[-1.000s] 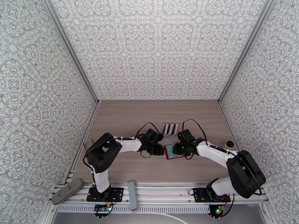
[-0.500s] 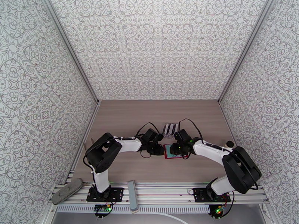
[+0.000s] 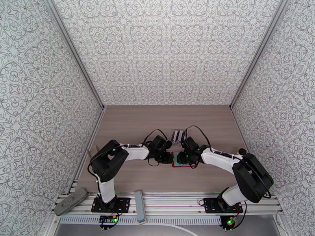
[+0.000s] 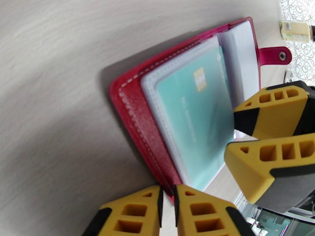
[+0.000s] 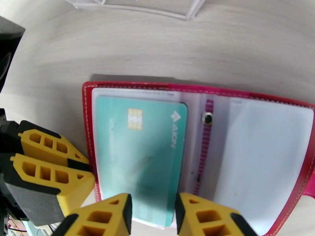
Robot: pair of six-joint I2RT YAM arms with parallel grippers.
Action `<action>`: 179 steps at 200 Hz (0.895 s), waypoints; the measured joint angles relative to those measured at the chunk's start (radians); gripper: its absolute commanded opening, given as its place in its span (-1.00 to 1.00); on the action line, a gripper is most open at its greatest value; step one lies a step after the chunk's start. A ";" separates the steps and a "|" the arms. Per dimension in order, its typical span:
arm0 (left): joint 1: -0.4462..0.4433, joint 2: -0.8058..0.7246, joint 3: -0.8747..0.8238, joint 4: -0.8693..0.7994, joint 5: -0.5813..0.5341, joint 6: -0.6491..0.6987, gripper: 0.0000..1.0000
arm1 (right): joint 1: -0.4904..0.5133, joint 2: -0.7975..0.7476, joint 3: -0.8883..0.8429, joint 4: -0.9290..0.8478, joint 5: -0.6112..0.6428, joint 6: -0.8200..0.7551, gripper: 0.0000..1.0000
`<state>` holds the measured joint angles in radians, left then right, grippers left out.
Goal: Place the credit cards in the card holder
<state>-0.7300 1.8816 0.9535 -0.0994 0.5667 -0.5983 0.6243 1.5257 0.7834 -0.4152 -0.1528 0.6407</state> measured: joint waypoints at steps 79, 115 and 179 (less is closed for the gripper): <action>0.019 0.000 -0.002 -0.002 0.022 0.007 -0.56 | -0.029 -0.120 0.034 -0.112 0.091 -0.028 0.19; 0.026 -0.005 -0.002 -0.006 0.027 0.021 -0.47 | -0.141 -0.180 0.021 -0.142 0.103 -0.062 0.28; 0.032 -0.010 -0.002 -0.013 0.029 0.027 -0.40 | -0.250 -0.242 -0.011 -0.177 0.116 -0.116 0.32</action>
<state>-0.6983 1.8717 0.9520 -0.1127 0.5961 -0.5713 0.3744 1.2839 0.7727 -0.5922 -0.0368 0.5251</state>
